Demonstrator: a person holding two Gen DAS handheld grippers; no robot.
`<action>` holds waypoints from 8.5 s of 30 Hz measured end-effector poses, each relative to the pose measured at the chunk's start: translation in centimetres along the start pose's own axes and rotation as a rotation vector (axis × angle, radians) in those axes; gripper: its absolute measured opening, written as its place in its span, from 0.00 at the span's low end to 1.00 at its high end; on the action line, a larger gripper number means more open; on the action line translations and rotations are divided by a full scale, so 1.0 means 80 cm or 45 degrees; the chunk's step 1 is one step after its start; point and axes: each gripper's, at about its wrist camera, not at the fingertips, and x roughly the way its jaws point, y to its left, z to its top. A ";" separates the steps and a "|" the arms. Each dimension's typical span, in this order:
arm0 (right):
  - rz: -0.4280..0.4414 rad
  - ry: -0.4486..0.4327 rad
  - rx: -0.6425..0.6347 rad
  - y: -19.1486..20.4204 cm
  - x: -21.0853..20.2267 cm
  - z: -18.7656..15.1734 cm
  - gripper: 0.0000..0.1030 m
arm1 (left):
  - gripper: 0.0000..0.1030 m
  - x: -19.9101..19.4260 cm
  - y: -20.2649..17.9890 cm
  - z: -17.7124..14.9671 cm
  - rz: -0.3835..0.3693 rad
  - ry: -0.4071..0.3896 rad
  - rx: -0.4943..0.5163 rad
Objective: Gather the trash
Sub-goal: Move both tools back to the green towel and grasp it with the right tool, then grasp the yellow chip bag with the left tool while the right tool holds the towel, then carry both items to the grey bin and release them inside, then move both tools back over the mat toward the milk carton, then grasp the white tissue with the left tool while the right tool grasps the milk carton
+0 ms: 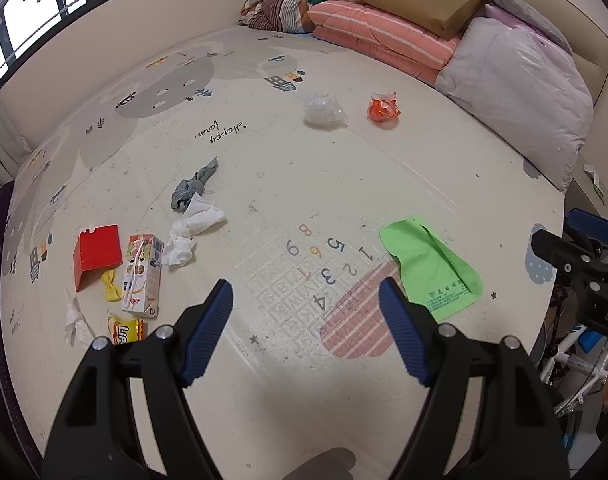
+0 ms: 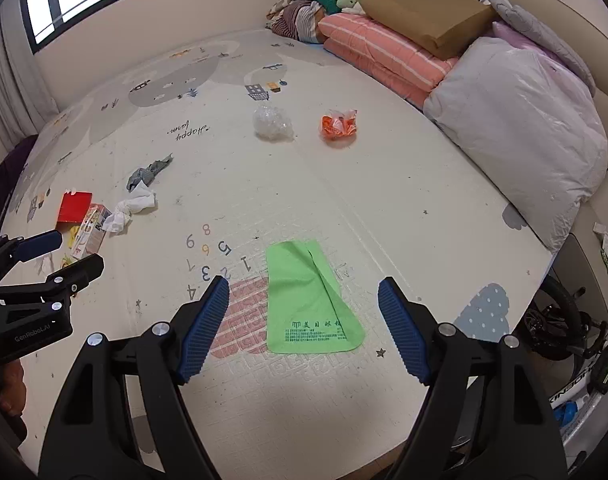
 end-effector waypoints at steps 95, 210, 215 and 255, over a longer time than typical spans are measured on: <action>0.562 0.119 -0.569 0.331 0.130 0.047 0.00 | 0.73 0.154 0.332 -0.151 0.386 0.198 -0.616; -0.190 0.147 0.455 -0.431 -0.075 -0.255 0.33 | 0.70 0.078 -0.526 -0.103 -0.421 0.071 0.642; -0.081 0.133 0.300 -0.346 -0.056 -0.192 0.35 | 0.70 0.066 -0.415 -0.079 -0.305 0.056 0.465; 0.524 0.069 -0.686 0.477 0.106 0.048 0.70 | 0.70 0.012 0.387 -0.154 0.495 0.034 -0.686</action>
